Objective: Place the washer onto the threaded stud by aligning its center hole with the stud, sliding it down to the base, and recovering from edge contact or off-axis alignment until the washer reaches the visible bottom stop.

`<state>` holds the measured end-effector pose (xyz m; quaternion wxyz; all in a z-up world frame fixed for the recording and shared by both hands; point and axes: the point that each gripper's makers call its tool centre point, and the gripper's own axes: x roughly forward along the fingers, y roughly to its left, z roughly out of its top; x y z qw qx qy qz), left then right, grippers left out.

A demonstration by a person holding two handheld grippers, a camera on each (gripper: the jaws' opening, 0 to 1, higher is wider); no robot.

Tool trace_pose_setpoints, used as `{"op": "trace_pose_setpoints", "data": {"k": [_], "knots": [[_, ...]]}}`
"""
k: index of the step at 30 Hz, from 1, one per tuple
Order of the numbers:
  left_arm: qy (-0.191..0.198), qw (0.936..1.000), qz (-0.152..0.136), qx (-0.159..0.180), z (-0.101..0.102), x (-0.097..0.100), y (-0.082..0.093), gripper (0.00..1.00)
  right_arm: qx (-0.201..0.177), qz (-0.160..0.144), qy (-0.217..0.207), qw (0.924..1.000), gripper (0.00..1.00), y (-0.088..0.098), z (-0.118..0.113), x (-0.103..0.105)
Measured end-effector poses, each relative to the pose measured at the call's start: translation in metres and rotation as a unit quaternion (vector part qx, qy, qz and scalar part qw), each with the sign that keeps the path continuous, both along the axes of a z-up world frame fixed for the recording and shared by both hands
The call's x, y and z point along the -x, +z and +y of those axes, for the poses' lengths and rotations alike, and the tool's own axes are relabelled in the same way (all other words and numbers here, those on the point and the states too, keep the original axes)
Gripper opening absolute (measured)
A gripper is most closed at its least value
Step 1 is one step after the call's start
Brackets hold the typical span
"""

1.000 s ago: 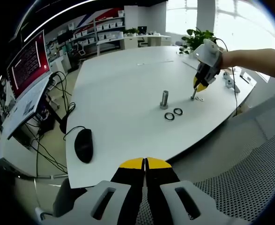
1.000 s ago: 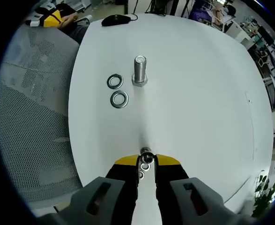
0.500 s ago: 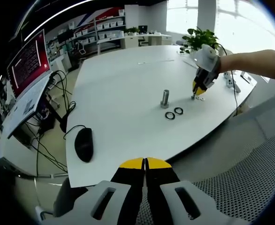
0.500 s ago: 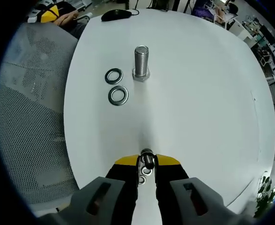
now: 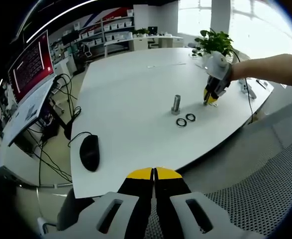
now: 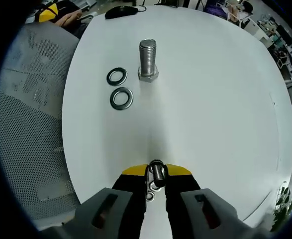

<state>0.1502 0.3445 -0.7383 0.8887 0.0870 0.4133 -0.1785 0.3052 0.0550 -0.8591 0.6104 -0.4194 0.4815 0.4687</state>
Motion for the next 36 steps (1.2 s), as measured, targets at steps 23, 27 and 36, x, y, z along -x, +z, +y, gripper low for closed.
{"op": "trace_pose_setpoints", "data": {"k": [23, 27, 36], "knots": [[-0.003, 1.0, -0.004, 0.002, -0.001, -0.001, 0.001, 0.0, -0.032, -0.01, -0.018, 0.9993, 0.24, 0.009, -0.006, 0.008], [-0.002, 1.0, -0.005, 0.003, -0.001, 0.0, 0.002, 0.0, -0.033, -0.012, -0.025, 0.999, 0.24, 0.011, -0.011, 0.01], [-0.002, 1.0, -0.007, 0.004, -0.001, 0.0, 0.002, 0.0, -0.033, -0.002, -0.052, 0.9981, 0.24, 0.005, -0.026, 0.021]]}}
